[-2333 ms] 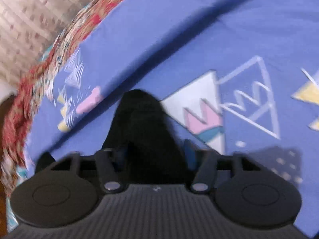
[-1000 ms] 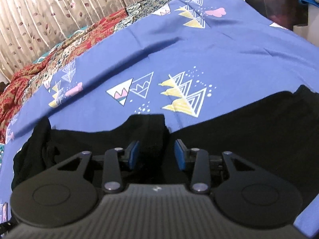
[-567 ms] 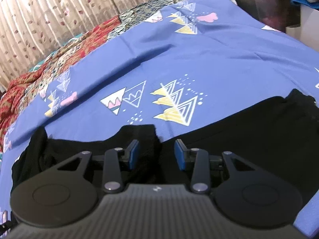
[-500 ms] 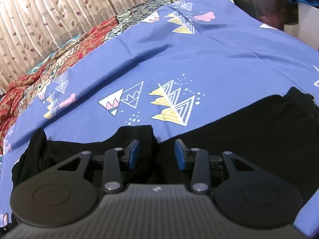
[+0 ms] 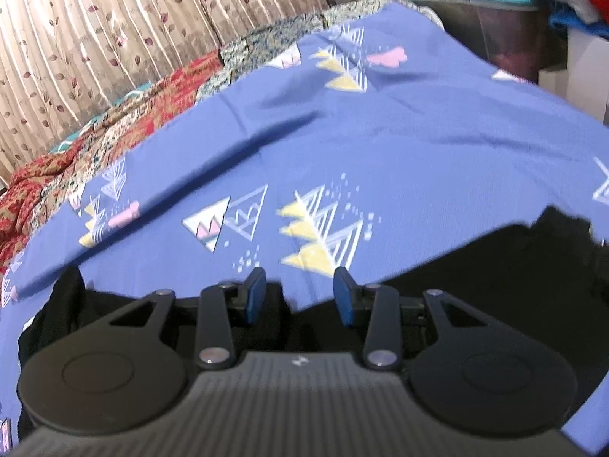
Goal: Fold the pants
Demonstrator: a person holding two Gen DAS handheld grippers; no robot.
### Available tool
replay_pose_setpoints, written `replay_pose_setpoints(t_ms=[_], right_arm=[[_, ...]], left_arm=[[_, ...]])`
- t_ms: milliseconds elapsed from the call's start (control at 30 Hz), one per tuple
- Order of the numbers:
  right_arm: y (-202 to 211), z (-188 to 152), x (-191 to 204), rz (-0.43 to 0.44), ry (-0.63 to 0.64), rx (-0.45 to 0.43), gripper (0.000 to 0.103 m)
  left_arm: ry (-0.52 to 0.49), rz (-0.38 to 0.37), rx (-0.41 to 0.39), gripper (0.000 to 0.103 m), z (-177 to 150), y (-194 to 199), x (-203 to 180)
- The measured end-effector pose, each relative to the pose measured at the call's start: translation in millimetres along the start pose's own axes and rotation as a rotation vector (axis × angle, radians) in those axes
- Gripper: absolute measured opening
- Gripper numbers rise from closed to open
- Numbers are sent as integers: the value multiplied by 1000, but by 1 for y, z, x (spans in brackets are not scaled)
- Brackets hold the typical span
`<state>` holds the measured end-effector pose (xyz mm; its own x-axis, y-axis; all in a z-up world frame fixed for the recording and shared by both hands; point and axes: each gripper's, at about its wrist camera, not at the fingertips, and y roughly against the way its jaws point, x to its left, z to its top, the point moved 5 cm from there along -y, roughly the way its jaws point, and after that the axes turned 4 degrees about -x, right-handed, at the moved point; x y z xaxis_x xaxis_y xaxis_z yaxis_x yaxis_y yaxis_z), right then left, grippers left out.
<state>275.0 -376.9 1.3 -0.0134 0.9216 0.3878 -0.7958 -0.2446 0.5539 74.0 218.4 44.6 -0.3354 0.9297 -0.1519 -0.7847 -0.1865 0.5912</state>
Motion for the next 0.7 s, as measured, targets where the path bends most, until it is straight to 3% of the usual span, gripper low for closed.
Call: replay_pose_setpoints(t_ms=[33, 200, 333, 367, 400, 433, 467, 500, 567, 600, 633, 700], right_arm=[[-1, 4, -2, -2, 2, -4, 42], [-15, 23, -4, -11, 22, -10, 43], [-32, 25, -2, 4, -7, 28, 44], [-36, 23, 1, 15, -10, 44, 44], [-41, 21, 4, 26, -7, 61, 47], [-45, 18, 9, 40, -1, 80, 49], [-50, 13, 14, 55, 9, 102, 54], [-54, 8, 19, 67, 17, 125, 58], [-66, -6, 28, 95, 15, 186, 57], [-74, -16, 33, 114, 12, 234, 40], [-79, -25, 39, 121, 32, 269, 31], [-81, -33, 53, 87, 91, 257, 30]], left_arm=[[-10, 12, -5, 37, 11, -10, 3], [-45, 54, 23, 67, 43, -78, 10], [-5, 100, 126, 70, 40, -137, 14], [31, 103, 157, 64, 36, -149, 14], [54, 116, 173, 49, 32, -155, 14], [60, 147, 168, 45, 30, -157, 11], [57, 159, 152, 36, 28, -155, 8], [58, 147, 139, 20, 26, -147, 2], [87, 110, 111, 16, 24, -131, -8], [97, 85, 85, 15, 22, -118, -15], [97, 67, 61, 15, 22, -107, -21], [73, 32, 13, 15, 20, -84, -32]])
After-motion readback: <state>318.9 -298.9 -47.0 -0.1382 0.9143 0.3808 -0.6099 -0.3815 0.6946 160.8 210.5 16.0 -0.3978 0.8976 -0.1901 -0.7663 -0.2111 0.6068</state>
